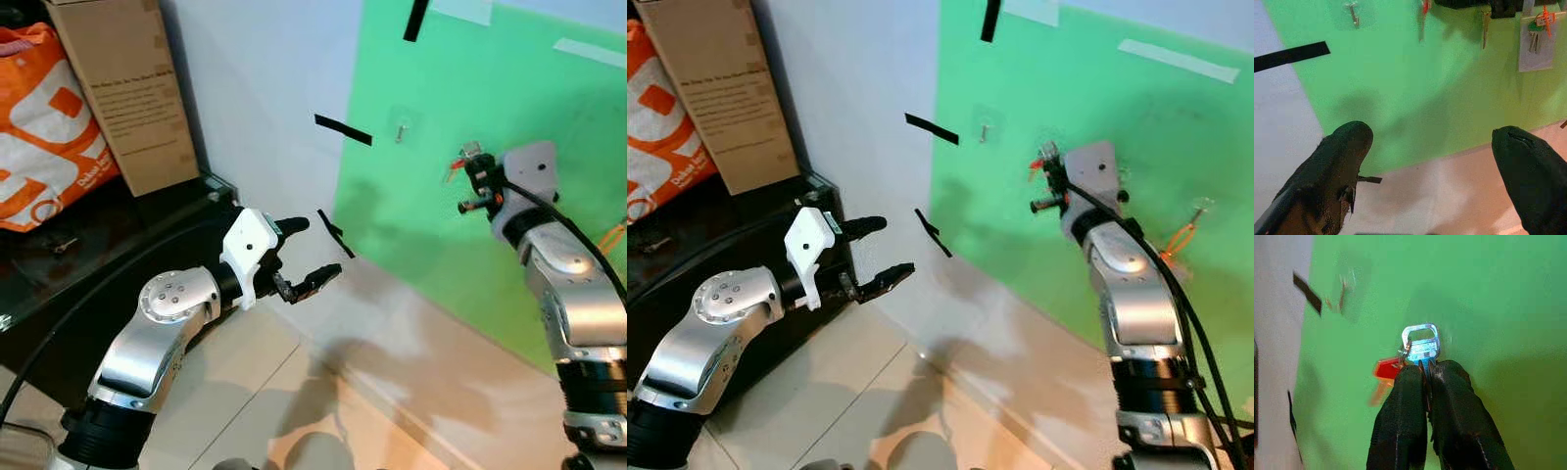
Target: Hang keys on a hook
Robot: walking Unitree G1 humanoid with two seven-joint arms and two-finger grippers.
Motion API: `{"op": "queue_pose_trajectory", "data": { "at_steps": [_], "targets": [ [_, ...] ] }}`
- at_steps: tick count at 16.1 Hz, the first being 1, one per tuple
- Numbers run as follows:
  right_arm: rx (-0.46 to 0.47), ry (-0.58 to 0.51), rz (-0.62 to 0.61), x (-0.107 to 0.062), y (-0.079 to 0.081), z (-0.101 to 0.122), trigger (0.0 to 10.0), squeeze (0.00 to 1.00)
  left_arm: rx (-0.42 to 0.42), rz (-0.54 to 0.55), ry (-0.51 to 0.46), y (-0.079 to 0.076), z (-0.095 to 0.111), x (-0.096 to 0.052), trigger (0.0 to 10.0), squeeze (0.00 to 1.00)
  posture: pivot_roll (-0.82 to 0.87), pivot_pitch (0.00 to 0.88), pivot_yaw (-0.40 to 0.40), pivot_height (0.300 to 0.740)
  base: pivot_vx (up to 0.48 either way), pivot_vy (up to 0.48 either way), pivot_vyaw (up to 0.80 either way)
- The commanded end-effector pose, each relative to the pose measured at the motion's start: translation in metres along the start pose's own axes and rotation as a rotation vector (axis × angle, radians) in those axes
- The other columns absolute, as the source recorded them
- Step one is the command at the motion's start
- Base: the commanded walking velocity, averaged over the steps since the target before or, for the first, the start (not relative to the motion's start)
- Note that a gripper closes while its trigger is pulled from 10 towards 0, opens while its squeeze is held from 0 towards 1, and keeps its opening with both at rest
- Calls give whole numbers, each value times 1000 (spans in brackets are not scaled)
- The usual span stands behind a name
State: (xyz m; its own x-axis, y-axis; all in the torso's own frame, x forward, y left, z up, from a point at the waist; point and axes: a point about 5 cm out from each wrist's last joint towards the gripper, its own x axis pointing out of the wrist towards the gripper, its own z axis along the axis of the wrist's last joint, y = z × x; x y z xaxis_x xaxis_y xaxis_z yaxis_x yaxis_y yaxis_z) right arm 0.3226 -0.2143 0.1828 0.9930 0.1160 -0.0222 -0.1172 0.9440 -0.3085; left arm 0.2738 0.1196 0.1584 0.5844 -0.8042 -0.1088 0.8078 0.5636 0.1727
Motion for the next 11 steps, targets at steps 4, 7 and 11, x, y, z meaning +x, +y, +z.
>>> {"op": "queue_pose_trajectory", "data": {
  "at_steps": [4,7,11],
  "targets": [
    [-77,39,16,-3,2,-9,10000,0,24,-17,3,-3,4,2,10000,0,-33,0,-36,740,0,0,0],
    [-83,45,3,-3,1,-11,10000,0,24,-17,4,-3,3,2,10000,0,-33,0,-36,740,0,0,0],
    [-77,50,4,-4,4,-12,10000,0,27,-17,4,-2,4,2,10000,0,-31,0,-35,740,0,0,0]
  ]
}}
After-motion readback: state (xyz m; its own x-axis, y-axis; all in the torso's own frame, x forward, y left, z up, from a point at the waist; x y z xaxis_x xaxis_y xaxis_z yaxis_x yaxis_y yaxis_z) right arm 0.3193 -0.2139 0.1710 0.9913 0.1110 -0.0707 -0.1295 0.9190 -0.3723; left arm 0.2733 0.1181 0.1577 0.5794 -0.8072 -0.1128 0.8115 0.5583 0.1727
